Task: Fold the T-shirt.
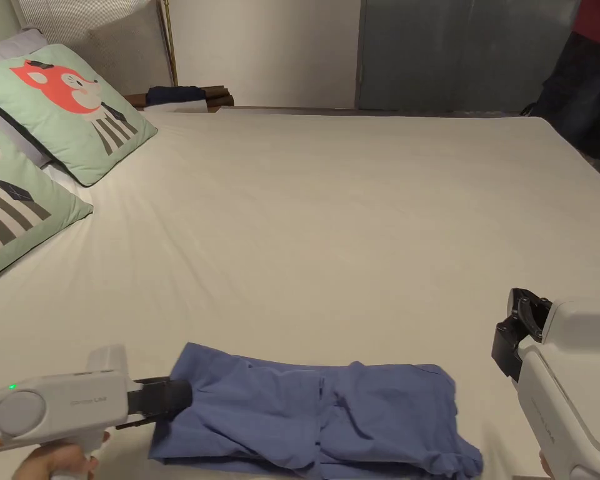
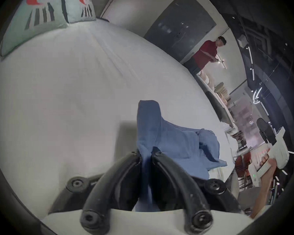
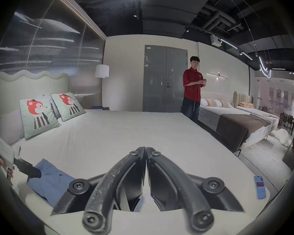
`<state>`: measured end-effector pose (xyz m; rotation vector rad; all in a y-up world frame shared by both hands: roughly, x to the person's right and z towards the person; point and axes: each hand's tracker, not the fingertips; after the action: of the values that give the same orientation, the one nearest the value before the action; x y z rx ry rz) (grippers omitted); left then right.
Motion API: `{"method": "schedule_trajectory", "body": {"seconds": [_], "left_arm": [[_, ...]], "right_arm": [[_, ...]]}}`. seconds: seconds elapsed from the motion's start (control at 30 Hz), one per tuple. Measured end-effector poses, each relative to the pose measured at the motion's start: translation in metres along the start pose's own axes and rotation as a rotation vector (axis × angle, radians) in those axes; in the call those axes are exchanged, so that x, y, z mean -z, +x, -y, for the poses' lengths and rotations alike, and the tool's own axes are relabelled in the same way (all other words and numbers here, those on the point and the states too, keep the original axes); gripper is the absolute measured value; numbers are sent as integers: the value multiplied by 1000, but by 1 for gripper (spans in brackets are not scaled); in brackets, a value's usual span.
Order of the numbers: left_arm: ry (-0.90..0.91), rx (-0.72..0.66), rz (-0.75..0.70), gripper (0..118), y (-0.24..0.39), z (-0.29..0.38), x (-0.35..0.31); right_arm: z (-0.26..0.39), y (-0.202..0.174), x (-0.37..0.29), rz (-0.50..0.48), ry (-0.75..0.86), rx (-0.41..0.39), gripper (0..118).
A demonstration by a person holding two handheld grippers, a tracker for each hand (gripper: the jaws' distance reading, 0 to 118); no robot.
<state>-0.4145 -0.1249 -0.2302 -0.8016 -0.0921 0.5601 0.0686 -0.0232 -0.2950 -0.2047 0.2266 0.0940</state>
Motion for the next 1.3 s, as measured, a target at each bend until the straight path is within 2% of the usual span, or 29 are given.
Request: {"method": "schedule_trajectory", "body": {"seconds": [0.2, 0.33, 0.43, 0.67, 0.77, 0.9, 1.17, 1.2, 1.23, 1.27, 1.3], "left_arm": [[17, 15, -167, 5, -22, -15, -35], [2, 48, -237, 5, 3, -17, -29], [2, 73, -205, 5, 46, -16, -17], [-62, 280, -121, 5, 146, -9, 33], [-111, 258, -59, 5, 170, -5, 62], [-147, 288, -39, 5, 200, 5, 94], [-217, 252, 29, 6, 239, 25, 136], [-237, 284, -8, 7, 242, 29, 144], [-236, 309, -47, 14, 246, 32, 147], [-227, 330, -77, 25, 249, 36, 150], [-206, 344, -71, 42, 251, 39, 150]], "right_arm": [[0, -5, -1, -21, 5, 1, 0], [0, -8, -1, -29, 4, 4, 0], [1, -9, -2, -36, 3, 6, 0], [1, -2, -6, -31, 1, 12, 0], [2, 4, -9, -22, 2, 13, 0], [1, 16, -14, 1, 6, 13, 0], [2, 37, -18, 48, 5, 24, 0], [2, 39, -19, 51, 4, 28, 0], [2, 40, -20, 52, 4, 30, 0], [3, 42, -20, 54, 4, 32, 0], [3, 43, -21, 57, 4, 31, 0]]}}
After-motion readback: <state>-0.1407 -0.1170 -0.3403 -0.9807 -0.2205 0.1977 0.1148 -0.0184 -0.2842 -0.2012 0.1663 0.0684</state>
